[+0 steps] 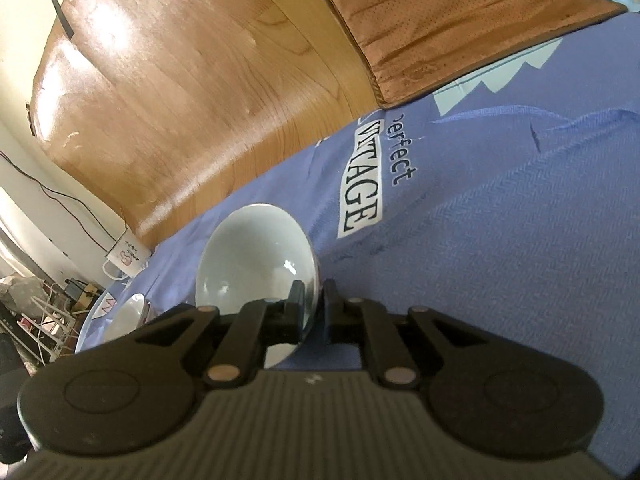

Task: Organize plates and bowls
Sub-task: 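Carry the bowl toward the bowl stack with the right gripper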

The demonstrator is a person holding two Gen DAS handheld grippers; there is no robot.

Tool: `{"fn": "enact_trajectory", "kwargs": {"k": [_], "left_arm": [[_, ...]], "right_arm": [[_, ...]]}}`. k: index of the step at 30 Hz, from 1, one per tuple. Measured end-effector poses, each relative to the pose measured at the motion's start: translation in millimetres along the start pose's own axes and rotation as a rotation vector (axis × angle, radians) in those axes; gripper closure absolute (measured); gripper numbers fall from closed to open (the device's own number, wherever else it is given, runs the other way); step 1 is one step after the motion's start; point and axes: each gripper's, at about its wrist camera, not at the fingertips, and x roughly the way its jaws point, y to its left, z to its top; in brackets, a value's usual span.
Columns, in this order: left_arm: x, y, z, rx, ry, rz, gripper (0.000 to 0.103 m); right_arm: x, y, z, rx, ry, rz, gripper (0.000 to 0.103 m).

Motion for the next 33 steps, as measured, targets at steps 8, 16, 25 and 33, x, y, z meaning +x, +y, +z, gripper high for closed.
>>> {"fn": "enact_trajectory", "kwargs": {"k": [8, 16, 25, 33], "left_arm": [[-1, 3, 0, -0.012, -0.004, -0.013, 0.045], [1, 0, 0, -0.002, -0.003, -0.002, 0.046], [1, -2, -1, 0.007, -0.003, 0.012, 0.045], [1, -4, -1, 0.017, -0.006, 0.027, 0.045]], "right_arm": [[1, 10, -4, -0.093, 0.077, 0.145, 0.093], [2, 19, -8, -0.143, 0.048, 0.089, 0.084], [-5, 9, -8, -0.097, -0.015, 0.087, 0.075], [-11, 8, -8, -0.092, -0.041, 0.115, 0.075]]}}
